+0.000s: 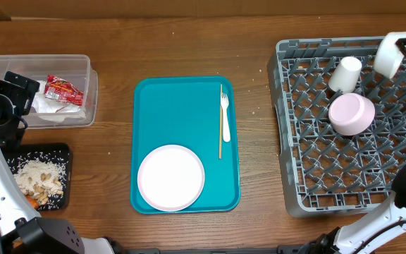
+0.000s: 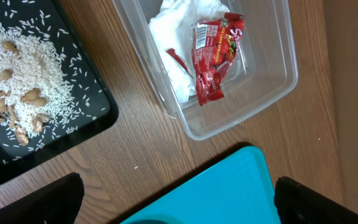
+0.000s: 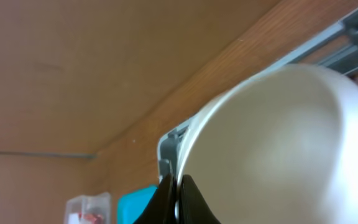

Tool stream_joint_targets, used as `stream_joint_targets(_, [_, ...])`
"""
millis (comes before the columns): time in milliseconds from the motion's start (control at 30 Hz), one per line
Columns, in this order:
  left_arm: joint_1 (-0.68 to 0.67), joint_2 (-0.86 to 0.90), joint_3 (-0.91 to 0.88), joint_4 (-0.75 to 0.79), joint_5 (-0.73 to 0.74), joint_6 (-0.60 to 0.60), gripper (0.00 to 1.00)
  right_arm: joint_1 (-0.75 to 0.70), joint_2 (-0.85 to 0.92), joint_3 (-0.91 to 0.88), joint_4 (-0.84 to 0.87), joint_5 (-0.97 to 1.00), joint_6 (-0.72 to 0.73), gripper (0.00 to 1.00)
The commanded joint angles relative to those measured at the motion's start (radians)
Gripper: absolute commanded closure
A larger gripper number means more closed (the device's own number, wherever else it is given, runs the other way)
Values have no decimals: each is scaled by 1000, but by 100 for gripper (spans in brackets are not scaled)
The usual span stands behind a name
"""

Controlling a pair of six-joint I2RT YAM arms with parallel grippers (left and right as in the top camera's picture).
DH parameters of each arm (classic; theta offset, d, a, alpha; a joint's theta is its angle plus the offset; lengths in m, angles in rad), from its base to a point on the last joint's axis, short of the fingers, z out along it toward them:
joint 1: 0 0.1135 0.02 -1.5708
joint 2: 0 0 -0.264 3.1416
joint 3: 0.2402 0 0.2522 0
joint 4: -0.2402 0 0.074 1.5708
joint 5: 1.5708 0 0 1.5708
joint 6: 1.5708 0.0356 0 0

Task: Sort waste into correct bins and load items into the dishwasher
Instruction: 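Lift the white bowl and carry it right to the rack's back corner, then lower the white bowl into the rack, adjust it, and release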

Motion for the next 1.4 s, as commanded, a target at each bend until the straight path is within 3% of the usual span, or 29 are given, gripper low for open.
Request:
stream_joint_targets(0, [-2, -5, 10, 0, 4, 23, 0, 3, -14, -68, 71, -80, 64, 96])
stream_joint_targets(300, [-2, -5, 10, 0, 4, 23, 0, 3, 12, -109, 100, 21, 69, 96])
stream_joint_targets(800, [-2, -5, 9, 0, 4, 23, 0, -10, 91, -109, 211, 3, 105, 96])
stream_joint_targets(867, [-2, -4, 10, 1, 4, 23, 0, -30, 91, -108, 230, 8, 154, 93])
stream_joint_targets(967, [-2, -5, 10, 1, 4, 23, 0, -53, 91, -108, 232, 10, 180, 81])
stream_joint_targets(1133, [-2, -5, 10, 1, 5, 23, 0, -97, 91, -103, 188, 45, 179, 88])
stream_joint_targets(1367, [-2, -5, 10, 1, 4, 23, 0, -133, 79, -6, 3, 218, 175, 92])
